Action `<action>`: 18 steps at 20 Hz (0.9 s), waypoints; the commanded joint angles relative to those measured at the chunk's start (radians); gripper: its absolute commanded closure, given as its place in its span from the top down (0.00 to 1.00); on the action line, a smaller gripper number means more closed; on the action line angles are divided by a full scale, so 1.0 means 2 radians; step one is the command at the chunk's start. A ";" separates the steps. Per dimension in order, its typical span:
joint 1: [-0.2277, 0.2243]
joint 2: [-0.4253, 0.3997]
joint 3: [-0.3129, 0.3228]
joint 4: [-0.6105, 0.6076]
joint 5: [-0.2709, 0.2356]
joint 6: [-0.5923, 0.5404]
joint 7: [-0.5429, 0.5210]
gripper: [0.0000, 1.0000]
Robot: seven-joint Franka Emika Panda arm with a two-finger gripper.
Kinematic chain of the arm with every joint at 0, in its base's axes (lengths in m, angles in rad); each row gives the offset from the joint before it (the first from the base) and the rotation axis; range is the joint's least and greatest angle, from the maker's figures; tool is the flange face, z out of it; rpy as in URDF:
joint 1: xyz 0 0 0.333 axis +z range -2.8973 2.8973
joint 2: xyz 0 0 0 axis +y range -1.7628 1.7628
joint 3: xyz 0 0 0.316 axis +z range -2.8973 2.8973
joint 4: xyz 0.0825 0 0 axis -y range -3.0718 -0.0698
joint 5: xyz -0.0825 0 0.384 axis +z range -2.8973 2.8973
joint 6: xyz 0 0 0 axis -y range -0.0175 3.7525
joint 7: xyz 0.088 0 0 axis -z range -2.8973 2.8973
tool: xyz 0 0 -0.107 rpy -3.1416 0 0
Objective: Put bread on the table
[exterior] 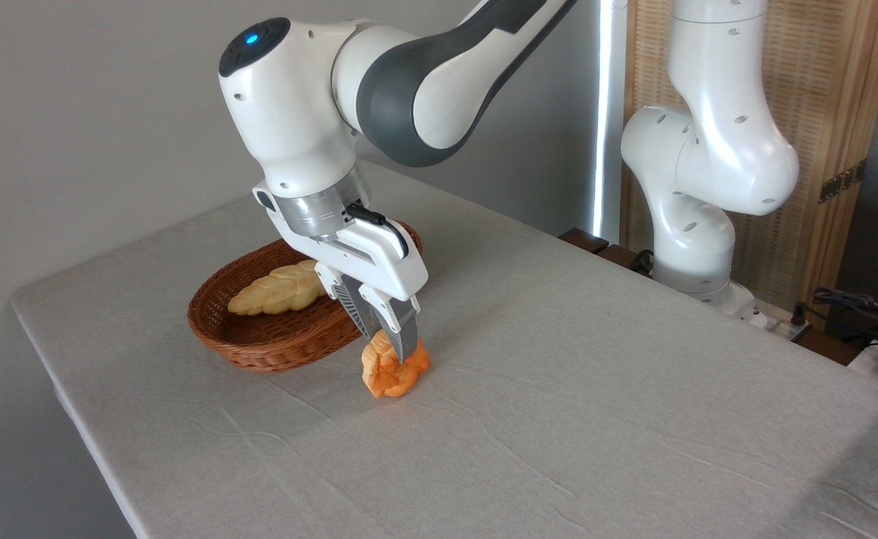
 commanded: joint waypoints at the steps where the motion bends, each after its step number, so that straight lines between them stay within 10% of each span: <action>1: -0.004 -0.005 0.004 0.026 -0.001 0.003 0.001 1.00; 18: -0.003 -0.007 0.016 0.116 -0.024 -0.016 0.035 1.00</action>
